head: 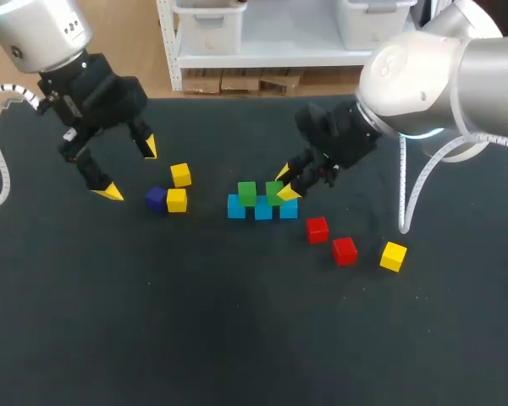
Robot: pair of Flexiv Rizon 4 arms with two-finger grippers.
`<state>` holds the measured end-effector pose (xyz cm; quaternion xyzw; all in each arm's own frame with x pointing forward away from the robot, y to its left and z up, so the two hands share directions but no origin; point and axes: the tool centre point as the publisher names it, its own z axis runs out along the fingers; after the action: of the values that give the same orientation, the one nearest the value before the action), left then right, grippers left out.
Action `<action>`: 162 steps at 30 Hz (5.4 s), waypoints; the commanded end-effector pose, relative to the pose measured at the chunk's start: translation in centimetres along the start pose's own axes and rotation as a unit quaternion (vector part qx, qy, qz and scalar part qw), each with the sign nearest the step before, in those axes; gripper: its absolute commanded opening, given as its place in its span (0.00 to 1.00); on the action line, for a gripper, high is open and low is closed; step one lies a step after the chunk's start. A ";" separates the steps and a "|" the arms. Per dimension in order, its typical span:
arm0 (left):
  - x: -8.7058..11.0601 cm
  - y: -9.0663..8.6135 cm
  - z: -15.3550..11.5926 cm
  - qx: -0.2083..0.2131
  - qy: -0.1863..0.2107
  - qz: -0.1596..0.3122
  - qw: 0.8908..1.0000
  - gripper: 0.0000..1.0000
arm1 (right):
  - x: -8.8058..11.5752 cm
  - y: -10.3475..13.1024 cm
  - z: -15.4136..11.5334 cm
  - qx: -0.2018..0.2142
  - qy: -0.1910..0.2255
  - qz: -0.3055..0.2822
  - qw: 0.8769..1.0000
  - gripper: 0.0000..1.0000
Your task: Place the blue cubes, place green cubes on the blue cubes, place the yellow cubes on the green cubes, then place the red cubes on the yellow cubes, and place purple cube on the red cubes.
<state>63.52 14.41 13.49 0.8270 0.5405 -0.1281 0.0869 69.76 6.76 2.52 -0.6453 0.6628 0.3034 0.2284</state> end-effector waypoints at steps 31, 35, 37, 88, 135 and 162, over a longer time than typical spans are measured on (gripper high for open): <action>0.1 0.1 0.0 0.000 0.000 0.001 1.000 1.00 | 0.2 0.2 0.1 -0.007 0.005 0.003 1.000 0.93; 0.1 0.1 0.0 0.000 0.000 0.001 1.000 1.00 | 0.2 0.3 -0.2 -0.005 0.003 0.004 1.000 0.95; 0.1 0.1 0.0 0.000 0.000 0.001 1.000 1.00 | 0.2 0.4 -0.6 -0.002 0.002 0.002 1.000 1.00; 0.1 0.1 0.0 0.000 0.000 0.001 1.000 1.00 | 9.1 0.1 -13.0 0.051 -0.058 -0.025 0.997 1.00; 0.0 9.6 11.8 -0.038 0.010 -0.178 0.983 1.00 | 9.0 0.1 -13.3 0.057 -0.055 -0.048 0.996 1.00; 3.7 6.7 12.9 -0.034 0.018 -0.248 0.968 0.87 | 9.0 0.1 -13.3 0.057 -0.055 -0.048 0.996 1.00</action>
<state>69.75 11.24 0.12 0.6660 0.7342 -0.1127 0.0687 70.32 -8.95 5.82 -0.6445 0.6340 0.2889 0.3150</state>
